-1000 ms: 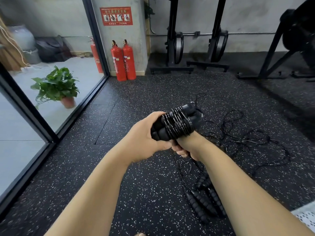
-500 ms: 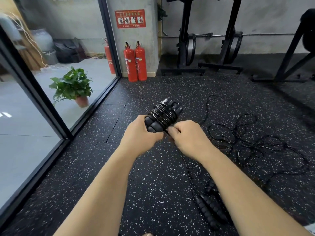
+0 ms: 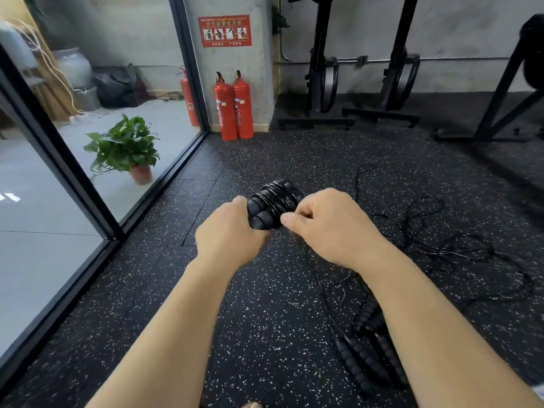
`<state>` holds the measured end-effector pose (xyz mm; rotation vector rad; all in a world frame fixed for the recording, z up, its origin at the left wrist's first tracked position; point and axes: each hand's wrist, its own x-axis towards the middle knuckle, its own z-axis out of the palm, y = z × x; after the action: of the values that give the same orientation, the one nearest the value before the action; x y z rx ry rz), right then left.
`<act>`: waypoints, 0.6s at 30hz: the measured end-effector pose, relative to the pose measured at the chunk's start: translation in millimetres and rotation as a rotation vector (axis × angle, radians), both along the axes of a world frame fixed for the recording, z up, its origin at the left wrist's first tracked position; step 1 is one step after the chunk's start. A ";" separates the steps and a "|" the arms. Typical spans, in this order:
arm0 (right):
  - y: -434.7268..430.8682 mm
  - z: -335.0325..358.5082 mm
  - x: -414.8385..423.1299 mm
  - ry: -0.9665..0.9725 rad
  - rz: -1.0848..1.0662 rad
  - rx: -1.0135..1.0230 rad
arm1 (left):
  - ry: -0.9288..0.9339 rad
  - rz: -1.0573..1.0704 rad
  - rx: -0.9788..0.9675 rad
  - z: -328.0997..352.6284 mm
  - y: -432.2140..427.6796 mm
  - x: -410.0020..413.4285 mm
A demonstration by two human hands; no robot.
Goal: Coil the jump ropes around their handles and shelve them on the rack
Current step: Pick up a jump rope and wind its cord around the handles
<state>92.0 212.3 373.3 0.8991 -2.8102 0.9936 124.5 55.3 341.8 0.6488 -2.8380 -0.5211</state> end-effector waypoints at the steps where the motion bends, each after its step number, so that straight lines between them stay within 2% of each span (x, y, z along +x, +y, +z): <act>1: 0.6 0.3 -2.1 0.006 -0.002 -0.029 | 0.005 -0.029 -0.032 0.8 2.6 0.5; 7: 7.8 -1.5 -14.4 -0.006 0.007 -0.129 | 0.005 -0.300 -0.208 6.5 22.0 0.7; 12: 21.2 -4.3 -21.9 0.046 -0.042 -0.037 | -0.021 -0.508 -0.209 13.5 24.7 3.2; 15: 29.0 -6.7 -28.0 0.058 -0.071 0.017 | -0.035 -0.601 -0.120 14.4 24.1 8.5; 18: 36.2 -11.4 -32.5 -0.027 -0.016 -0.066 | -0.055 -0.651 0.089 17.0 25.0 15.3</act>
<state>59.6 248.5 361.9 0.8609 -2.7833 1.0969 139.8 80.2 358.9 -0.2829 -3.0520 -0.7290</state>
